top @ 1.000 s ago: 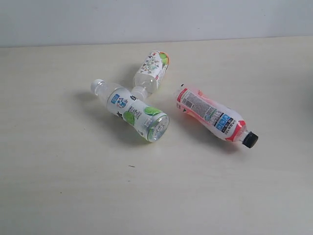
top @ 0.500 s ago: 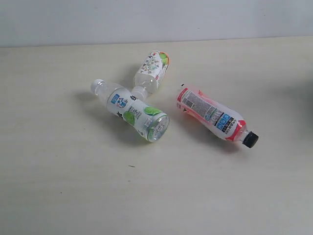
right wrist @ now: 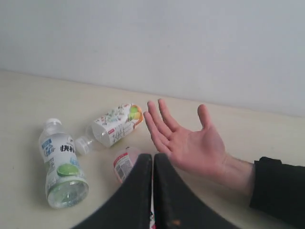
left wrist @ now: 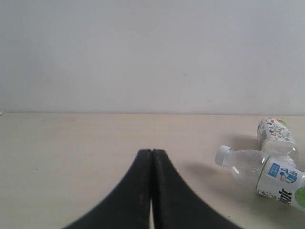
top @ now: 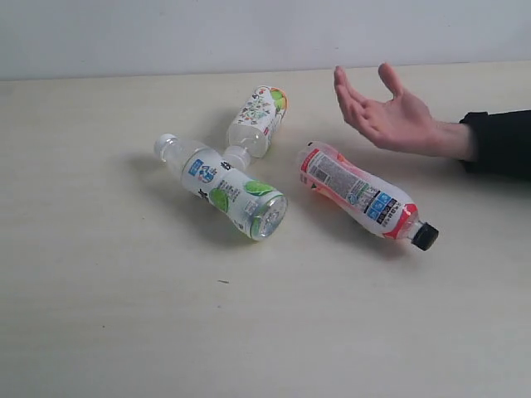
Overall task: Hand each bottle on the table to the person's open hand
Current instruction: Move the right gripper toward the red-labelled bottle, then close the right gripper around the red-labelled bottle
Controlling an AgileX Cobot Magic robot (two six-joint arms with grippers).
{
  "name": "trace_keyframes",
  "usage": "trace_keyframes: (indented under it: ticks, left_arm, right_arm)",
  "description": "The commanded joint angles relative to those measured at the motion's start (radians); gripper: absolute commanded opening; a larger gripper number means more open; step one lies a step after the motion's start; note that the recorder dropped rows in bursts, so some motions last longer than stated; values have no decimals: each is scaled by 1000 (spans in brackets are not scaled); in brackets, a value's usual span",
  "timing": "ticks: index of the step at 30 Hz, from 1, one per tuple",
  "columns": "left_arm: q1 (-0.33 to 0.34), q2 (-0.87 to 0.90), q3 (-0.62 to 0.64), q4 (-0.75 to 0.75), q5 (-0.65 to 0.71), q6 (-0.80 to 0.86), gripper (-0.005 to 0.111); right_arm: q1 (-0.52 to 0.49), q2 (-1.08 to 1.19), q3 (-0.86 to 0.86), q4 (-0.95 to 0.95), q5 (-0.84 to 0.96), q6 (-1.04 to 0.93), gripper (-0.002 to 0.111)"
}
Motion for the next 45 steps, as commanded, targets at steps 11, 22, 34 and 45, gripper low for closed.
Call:
trace_keyframes:
  ticks: [11,22,34,45]
  left_arm:
    - [1,-7,3,5,2,2,0]
    - [1,-7,3,5,2,2,0]
    - [1,-7,3,5,4,2,0]
    - [1,-7,3,5,4,2,0]
  right_arm:
    - [2,877,-623,-3,667,-148,17]
    - [2,1205,-700,3,572,-340,70]
    - [2,1301,-700,-43,455,-356,77]
    - [2,1373,-700,-43,406,-350,77]
